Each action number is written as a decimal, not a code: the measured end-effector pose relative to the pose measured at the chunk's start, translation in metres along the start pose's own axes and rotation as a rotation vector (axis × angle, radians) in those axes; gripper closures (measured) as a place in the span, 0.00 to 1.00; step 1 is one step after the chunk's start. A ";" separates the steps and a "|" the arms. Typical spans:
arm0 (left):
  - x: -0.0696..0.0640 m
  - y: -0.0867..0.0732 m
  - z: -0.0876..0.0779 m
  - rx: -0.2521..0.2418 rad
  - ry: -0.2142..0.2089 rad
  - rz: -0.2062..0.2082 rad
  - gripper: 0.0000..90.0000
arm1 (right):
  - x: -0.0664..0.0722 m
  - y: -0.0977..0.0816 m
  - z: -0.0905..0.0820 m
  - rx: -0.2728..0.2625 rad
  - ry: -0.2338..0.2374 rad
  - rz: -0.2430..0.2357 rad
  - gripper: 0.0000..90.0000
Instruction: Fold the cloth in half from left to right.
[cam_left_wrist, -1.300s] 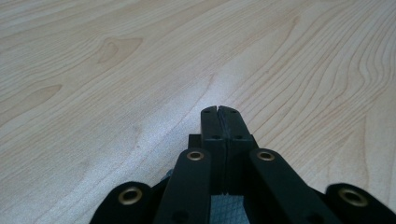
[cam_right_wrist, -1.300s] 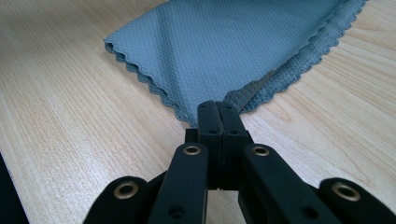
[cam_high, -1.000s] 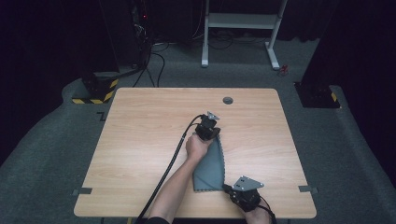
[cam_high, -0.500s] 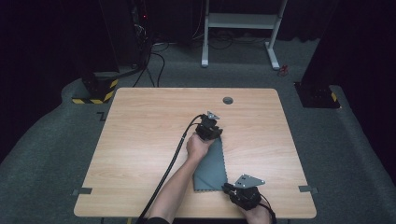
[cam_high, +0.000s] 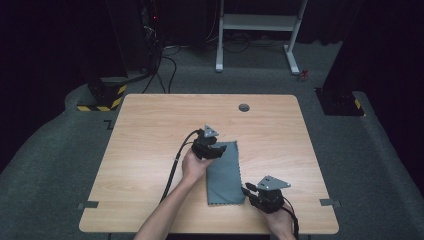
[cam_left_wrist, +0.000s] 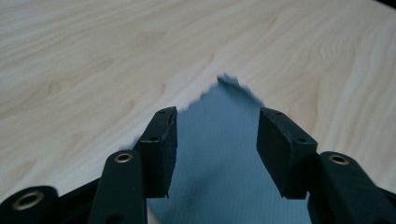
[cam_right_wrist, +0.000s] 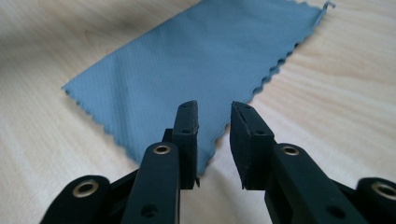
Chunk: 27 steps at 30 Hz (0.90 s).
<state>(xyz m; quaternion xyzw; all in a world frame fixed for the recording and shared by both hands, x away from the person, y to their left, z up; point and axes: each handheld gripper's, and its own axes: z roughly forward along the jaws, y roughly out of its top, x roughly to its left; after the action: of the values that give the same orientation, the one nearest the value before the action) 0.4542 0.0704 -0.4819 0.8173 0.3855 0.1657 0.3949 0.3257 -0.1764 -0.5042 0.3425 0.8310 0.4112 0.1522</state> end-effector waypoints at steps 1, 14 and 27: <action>-0.002 -0.006 -0.004 -0.001 0.001 0.007 0.53 | -0.002 0.002 0.003 0.004 -0.002 -0.007 0.80; -0.001 -0.045 -0.008 0.049 0.057 -0.016 0.51 | -0.011 0.023 0.049 0.074 0.021 -0.061 0.74; 0.007 -0.059 -0.017 0.059 0.101 -0.016 0.50 | -0.016 0.018 0.052 0.079 0.016 -0.072 0.73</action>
<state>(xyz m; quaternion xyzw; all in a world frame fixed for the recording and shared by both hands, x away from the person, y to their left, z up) 0.4195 0.1075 -0.5167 0.8161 0.4160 0.1922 0.3522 0.3726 -0.1495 -0.5221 0.3148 0.8596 0.3749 0.1465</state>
